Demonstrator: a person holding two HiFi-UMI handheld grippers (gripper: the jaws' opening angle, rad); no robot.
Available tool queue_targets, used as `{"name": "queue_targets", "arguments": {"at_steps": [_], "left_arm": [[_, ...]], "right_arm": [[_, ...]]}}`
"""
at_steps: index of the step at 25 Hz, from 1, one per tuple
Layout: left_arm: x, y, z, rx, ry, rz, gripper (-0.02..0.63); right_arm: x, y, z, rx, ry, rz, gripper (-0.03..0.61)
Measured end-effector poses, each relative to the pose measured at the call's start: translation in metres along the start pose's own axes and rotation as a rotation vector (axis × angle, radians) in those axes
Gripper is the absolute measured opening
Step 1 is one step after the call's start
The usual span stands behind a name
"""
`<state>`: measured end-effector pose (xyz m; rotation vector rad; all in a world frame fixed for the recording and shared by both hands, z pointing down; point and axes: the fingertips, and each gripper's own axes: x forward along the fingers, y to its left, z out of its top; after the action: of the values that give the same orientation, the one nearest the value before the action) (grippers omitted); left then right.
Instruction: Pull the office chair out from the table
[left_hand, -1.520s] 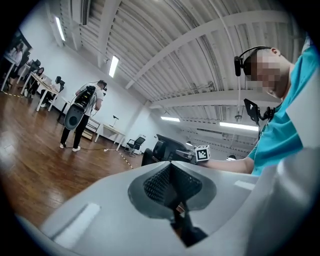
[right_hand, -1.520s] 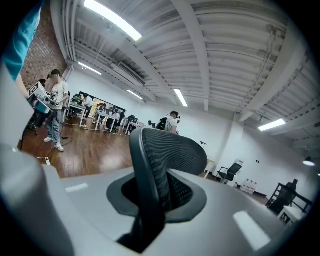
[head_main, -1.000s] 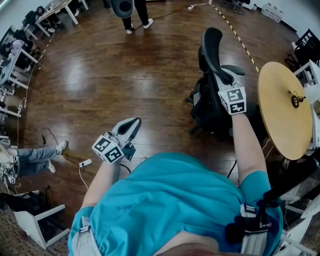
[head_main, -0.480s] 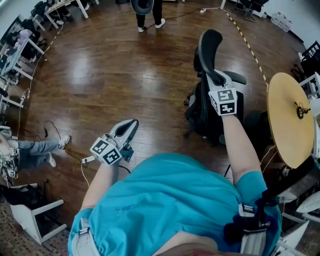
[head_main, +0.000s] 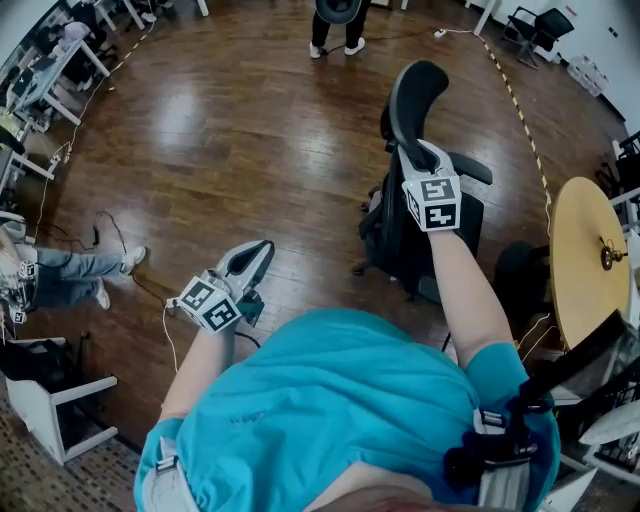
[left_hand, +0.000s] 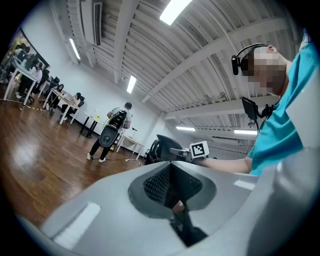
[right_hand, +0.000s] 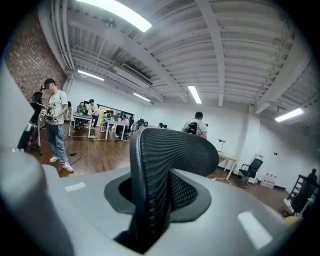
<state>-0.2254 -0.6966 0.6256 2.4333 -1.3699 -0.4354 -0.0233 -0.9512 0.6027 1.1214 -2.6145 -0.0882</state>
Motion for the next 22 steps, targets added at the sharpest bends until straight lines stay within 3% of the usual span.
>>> {"name": "queue_targets", "arguments": {"at_steps": [4,11,22], "left_arm": [[-0.039,0.022,-0.003,-0.003,-0.026,0.040,0.000],[-0.102,0.063,0.016,-0.015,-0.080,0.118,0.000],[-0.192,0.086,0.023,-0.006,-0.164,0.247,0.000]], "right_arm": [[0.028,0.048,0.008,-0.063,0.003,0.038,0.110],[0.089,0.126,0.036,-0.063,0.003,0.100,0.127],[0.156,0.239,0.069,-0.079,-0.006,0.209,0.149]]}}
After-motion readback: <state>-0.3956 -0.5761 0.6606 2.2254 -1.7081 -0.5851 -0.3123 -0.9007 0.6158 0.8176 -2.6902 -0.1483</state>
